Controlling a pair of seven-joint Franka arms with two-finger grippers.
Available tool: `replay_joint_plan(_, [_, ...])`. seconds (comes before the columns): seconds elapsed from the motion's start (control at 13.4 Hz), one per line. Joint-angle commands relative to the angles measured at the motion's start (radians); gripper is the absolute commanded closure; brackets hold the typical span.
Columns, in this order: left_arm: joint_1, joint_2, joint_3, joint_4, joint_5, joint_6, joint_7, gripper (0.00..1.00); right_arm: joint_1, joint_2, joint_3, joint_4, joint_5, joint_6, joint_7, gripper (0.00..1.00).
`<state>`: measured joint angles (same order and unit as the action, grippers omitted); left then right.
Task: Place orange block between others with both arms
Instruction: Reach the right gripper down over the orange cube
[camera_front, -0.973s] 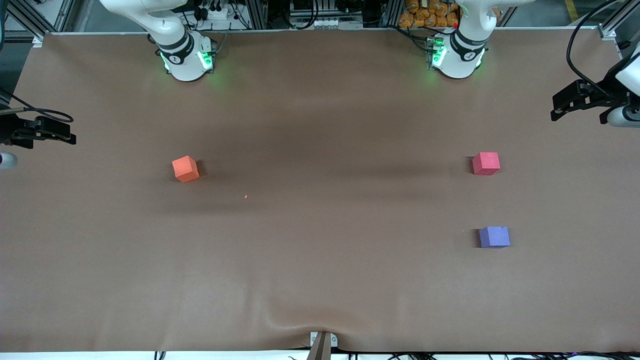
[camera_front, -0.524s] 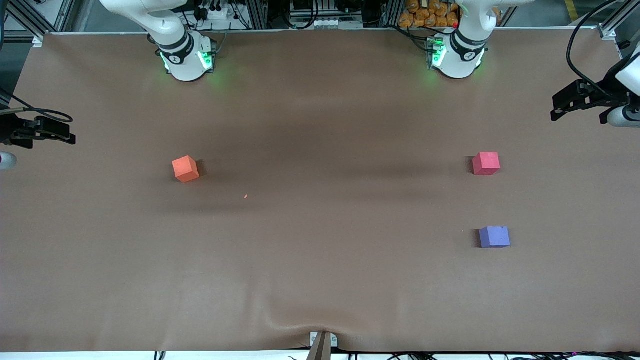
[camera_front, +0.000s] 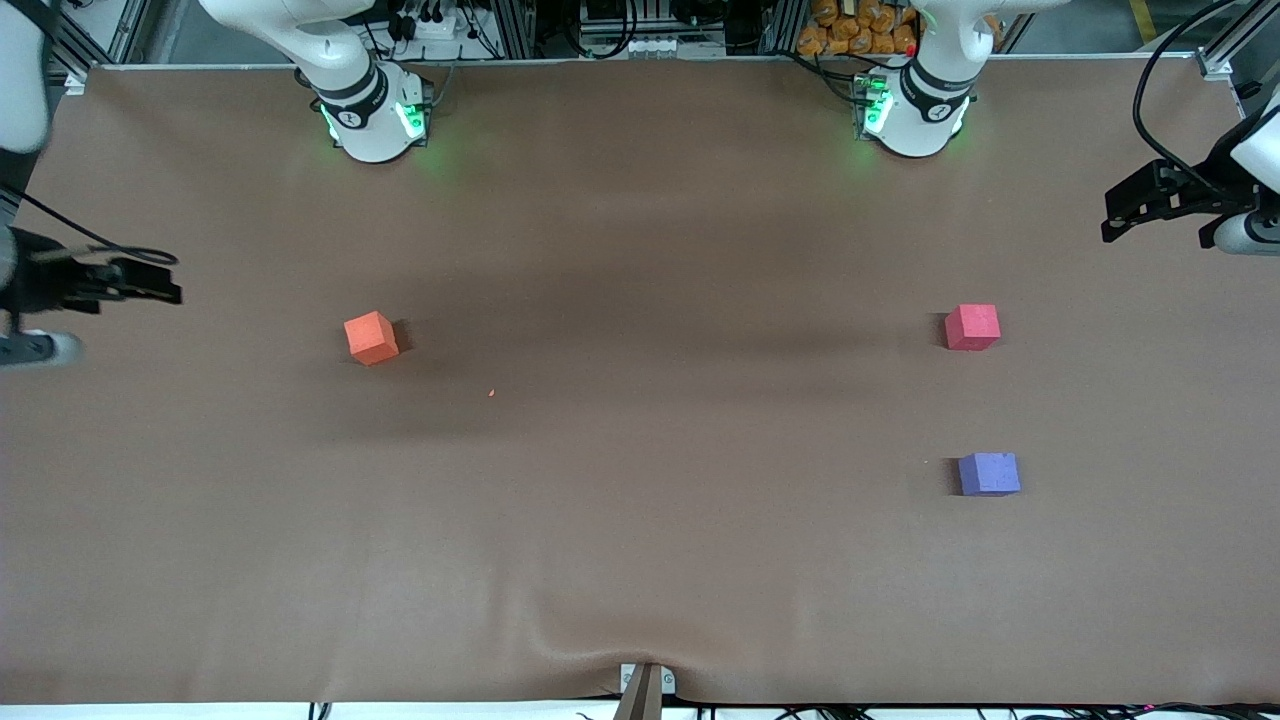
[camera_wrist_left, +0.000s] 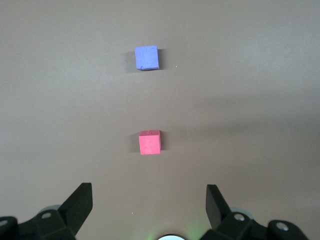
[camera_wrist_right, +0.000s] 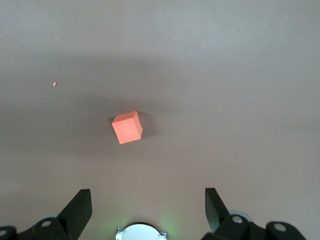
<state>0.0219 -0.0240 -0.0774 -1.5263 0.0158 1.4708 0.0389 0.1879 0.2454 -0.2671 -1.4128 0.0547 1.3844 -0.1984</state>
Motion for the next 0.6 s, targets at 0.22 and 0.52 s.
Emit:
replay_joint_plan(0.22, [0.009,-0.005,-0.004,0.008,-0.022,-0.014,0.013,0.00,0.068,0.150,-0.004,0.012,0.011,0.071,-0.003,0.00])
replay_joint_plan(0.52, [0.010,-0.005,-0.004,0.006,-0.023,-0.014,0.015,0.00,0.105,0.244,0.003,-0.023,0.014,0.151,-0.003,0.00])
